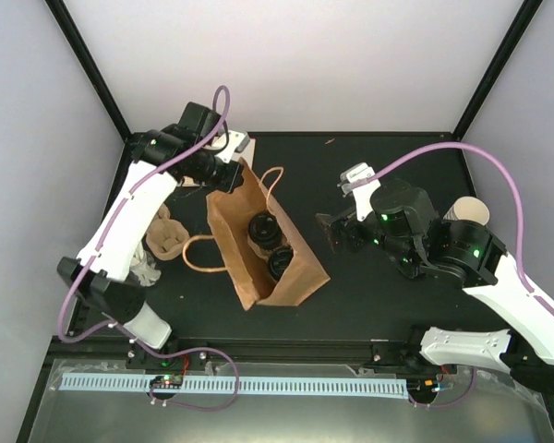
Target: Pack the takeout coffee
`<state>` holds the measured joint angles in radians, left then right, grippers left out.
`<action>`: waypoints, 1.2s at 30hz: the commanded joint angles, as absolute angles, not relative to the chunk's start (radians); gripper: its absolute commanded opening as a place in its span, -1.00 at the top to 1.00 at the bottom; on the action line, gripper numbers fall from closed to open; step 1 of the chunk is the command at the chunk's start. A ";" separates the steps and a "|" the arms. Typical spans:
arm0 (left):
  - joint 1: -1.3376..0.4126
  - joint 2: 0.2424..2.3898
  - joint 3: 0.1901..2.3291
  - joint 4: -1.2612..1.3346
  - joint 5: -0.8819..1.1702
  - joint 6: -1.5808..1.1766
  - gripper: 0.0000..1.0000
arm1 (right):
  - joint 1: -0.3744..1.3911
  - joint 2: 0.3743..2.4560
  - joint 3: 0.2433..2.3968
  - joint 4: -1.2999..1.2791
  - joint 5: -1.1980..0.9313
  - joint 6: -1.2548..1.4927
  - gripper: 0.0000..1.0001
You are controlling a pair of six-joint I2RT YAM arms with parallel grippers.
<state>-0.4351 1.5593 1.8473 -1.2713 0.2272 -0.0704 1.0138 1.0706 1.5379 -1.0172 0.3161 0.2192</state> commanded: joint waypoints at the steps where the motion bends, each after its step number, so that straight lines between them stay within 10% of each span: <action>1: -0.404 1.676 1.995 -1.282 0.281 0.028 0.97 | 1.004 1.054 1.535 -1.027 0.426 0.267 -0.88; 11: -0.360 1.903 2.238 -1.279 0.233 0.048 0.95 | 0.994 1.051 1.534 -1.060 0.452 0.277 -0.89; 16: -0.357 1.930 2.320 -1.268 0.231 0.043 -0.09 | 0.992 1.048 1.520 -1.053 0.458 0.282 -0.91; 20: -0.357 1.868 2.322 -1.254 0.253 0.024 -0.53 | 0.992 1.040 1.504 -1.033 0.454 0.286 -0.94; 36: -0.337 1.257 1.855 -1.304 -0.087 -0.216 -0.98 | 0.991 0.987 1.440 -0.944 0.401 0.267 -0.96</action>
